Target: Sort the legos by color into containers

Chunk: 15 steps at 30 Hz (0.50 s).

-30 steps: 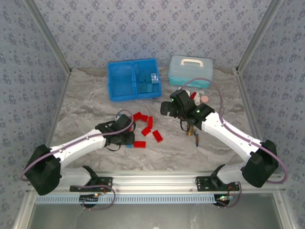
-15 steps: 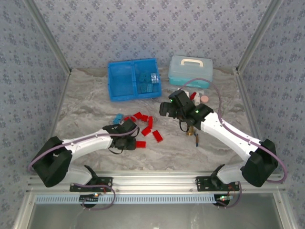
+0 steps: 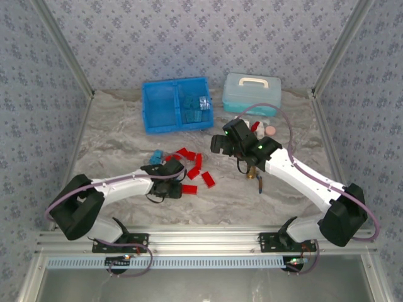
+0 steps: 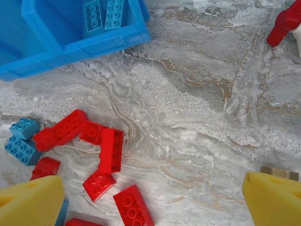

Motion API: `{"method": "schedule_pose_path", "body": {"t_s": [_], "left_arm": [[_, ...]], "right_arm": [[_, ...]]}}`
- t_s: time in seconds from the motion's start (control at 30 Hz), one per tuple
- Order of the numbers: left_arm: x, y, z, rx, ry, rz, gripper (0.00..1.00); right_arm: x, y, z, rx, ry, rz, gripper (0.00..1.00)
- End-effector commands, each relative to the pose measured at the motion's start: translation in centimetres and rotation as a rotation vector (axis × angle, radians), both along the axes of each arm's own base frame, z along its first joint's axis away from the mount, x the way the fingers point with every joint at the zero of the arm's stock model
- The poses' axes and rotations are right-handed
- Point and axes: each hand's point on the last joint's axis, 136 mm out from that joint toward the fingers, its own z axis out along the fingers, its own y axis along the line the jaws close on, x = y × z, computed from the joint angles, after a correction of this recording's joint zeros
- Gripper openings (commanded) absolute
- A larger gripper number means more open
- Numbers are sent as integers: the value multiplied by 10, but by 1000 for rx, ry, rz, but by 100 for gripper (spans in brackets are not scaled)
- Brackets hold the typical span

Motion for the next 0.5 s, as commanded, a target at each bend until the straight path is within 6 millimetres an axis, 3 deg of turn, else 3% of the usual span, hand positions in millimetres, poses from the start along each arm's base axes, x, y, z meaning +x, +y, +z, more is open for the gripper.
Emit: {"method": "schedule_pose_path", "body": {"t_s": [0.0, 0.33, 0.47], "left_arm": [[6, -4, -5, 21, -10, -22, 49], [22, -12, -9, 61, -38, -49, 48], [23, -11, -11, 79, -34, -56, 37]], "right_arm": [[1, -1, 7, -3, -7, -18, 100], [1, -2, 8, -11, -14, -18, 100], [1, -3, 9, -8, -14, -21, 100]]}}
